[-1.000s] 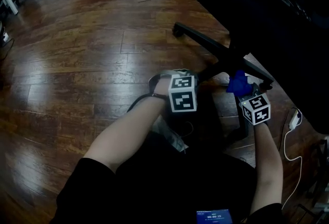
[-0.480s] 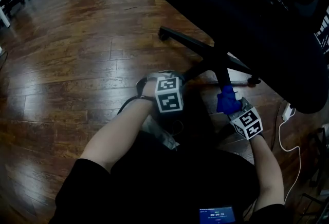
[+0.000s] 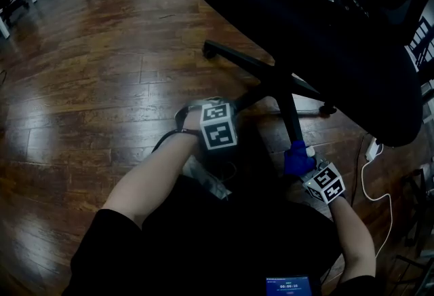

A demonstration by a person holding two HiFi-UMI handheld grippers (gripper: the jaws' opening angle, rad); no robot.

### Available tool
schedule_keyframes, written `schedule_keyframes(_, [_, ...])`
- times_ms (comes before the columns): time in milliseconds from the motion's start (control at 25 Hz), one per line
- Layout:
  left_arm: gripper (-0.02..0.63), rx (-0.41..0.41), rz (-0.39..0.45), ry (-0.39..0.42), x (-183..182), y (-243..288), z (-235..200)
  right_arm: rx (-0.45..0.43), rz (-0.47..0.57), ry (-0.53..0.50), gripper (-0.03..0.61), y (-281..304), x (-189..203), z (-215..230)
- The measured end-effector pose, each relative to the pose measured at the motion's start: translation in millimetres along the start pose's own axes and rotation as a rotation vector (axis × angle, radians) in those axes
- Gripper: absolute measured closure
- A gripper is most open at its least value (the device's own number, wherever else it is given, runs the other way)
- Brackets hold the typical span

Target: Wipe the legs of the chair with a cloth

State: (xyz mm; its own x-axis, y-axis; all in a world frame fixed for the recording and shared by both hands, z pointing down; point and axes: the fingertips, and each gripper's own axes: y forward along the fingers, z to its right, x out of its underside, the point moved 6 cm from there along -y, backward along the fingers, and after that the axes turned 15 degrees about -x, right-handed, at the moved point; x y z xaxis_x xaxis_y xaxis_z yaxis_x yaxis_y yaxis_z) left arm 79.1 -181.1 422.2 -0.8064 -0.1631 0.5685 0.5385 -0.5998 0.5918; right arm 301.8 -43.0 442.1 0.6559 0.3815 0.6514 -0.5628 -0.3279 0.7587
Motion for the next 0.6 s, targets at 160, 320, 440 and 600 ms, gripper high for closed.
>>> schedule_keyframes(160, [0.614,0.02,0.003,0.009,2,-1,-2,0.04,-0.005,-0.039,0.5,15,-26,25])
schedule_keyframes(320, [0.614,0.018,0.027,0.037,-1,-1,-2,0.141,0.015,-0.066,0.5,29,-70,69])
schedule_keyframes(440, [0.614,0.021,0.034,0.025,0,-1,-1,0.244,0.063,-0.096,0.5,42,-104,102])
schedule_keyframes(600, [0.614,0.019,0.035,0.029,1,-2,-2,0.305,0.055,-0.153,0.499,53,-122,114])
